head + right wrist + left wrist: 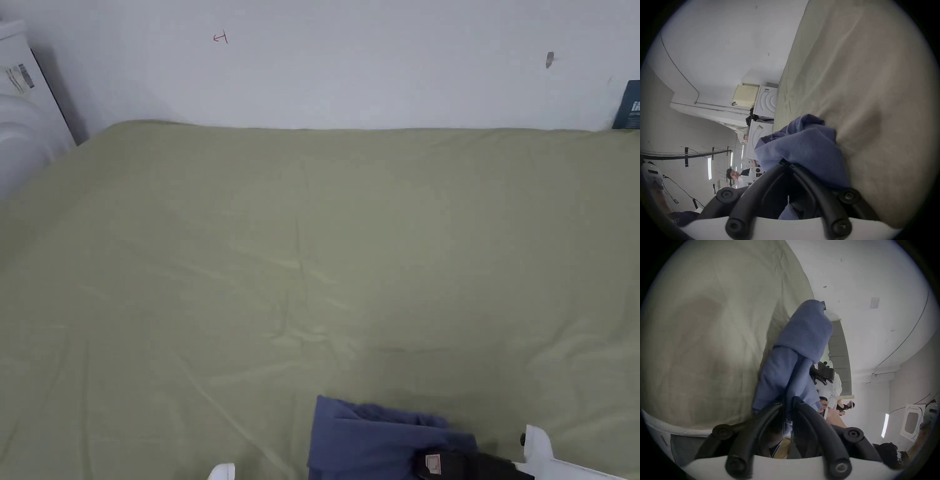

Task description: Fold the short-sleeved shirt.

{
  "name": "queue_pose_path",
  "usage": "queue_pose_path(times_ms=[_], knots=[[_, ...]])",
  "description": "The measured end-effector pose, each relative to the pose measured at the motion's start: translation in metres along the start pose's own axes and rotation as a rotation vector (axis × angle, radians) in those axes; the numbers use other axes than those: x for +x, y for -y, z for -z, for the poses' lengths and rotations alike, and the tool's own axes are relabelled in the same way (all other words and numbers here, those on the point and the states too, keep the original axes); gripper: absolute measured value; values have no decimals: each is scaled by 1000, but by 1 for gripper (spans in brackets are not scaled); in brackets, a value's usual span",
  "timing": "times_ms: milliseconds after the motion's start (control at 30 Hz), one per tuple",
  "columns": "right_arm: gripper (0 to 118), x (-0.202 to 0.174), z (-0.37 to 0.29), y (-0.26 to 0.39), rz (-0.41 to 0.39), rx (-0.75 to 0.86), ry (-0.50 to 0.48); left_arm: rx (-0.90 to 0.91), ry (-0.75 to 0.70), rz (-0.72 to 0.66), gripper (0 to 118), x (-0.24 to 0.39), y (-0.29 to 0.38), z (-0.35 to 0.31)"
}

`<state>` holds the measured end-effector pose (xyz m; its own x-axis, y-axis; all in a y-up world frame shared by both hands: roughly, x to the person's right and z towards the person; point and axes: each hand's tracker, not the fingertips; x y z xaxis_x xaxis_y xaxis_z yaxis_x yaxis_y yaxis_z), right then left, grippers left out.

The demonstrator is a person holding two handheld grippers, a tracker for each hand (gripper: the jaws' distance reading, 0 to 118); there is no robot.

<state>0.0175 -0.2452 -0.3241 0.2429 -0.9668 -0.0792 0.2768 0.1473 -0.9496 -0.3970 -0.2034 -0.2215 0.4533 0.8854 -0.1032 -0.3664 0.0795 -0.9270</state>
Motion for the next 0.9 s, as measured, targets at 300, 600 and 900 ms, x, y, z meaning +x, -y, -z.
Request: queue_pose_path(times_ms=[300,600,900], knots=[[1,-22,-8,3,-70,18,43,116,-3,93,5,21,-14,-36],[1,-33,-21,5,-91,67,51,136,47,-17,5,6,-18,-52],[1,-32,1,6,-136,-78,36,31,60,-40,5,-7,-1,-6]])
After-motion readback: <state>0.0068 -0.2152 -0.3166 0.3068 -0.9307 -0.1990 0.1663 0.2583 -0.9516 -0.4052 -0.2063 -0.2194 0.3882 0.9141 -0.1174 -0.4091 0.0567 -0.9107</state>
